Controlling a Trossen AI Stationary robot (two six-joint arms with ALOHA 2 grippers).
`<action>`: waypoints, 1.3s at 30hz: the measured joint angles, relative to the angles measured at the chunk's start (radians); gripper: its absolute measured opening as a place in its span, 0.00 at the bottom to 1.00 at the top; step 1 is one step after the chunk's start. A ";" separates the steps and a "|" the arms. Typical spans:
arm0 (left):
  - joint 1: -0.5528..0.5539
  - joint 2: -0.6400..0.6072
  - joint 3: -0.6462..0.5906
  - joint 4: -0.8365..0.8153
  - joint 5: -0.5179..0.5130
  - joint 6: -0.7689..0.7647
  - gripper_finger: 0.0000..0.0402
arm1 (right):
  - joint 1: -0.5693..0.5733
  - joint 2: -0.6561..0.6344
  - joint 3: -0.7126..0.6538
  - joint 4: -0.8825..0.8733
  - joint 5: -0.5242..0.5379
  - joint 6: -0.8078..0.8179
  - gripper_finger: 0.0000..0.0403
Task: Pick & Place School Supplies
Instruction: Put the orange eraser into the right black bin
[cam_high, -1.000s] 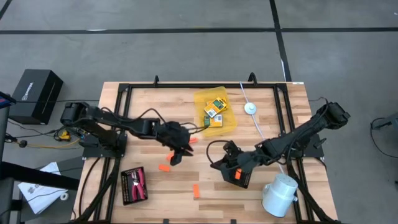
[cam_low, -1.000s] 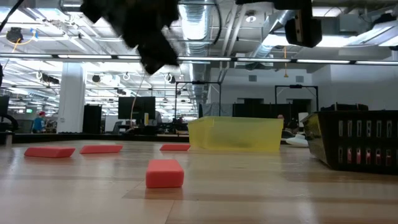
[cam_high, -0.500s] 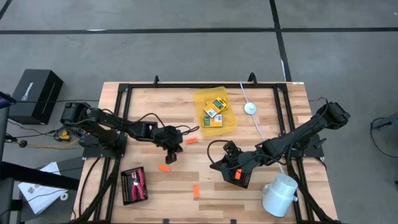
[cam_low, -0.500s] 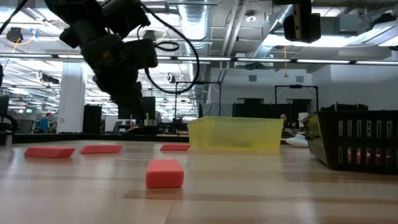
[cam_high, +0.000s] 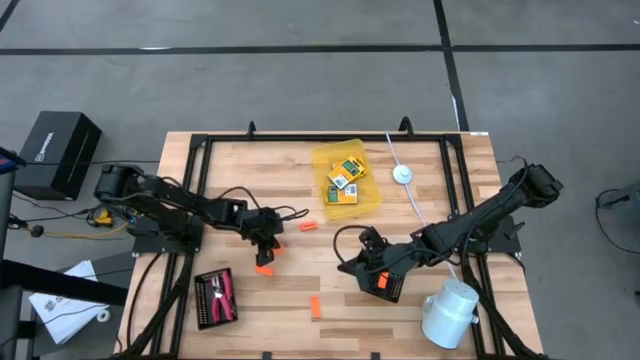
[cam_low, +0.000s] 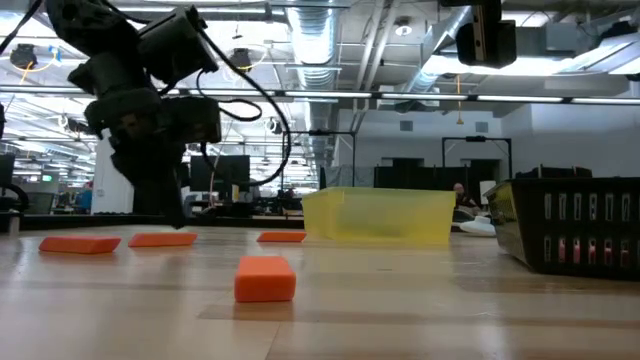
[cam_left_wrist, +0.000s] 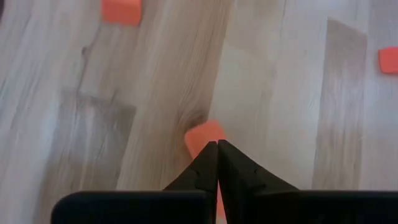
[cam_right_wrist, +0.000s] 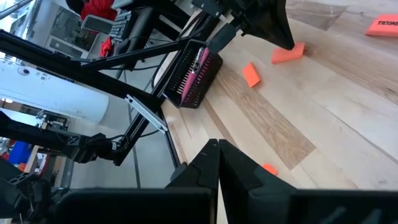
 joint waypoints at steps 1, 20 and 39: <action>0.000 -0.002 -0.004 0.001 0.000 -0.002 0.00 | 0.000 0.000 0.000 0.000 0.000 0.001 0.00; 0.010 -0.077 -0.079 0.000 0.023 -0.008 0.00 | -0.002 0.000 0.000 0.019 0.000 0.001 0.00; 0.032 -0.111 -0.079 0.005 0.022 -0.001 0.00 | -0.034 0.000 0.000 0.042 -0.002 -0.021 0.00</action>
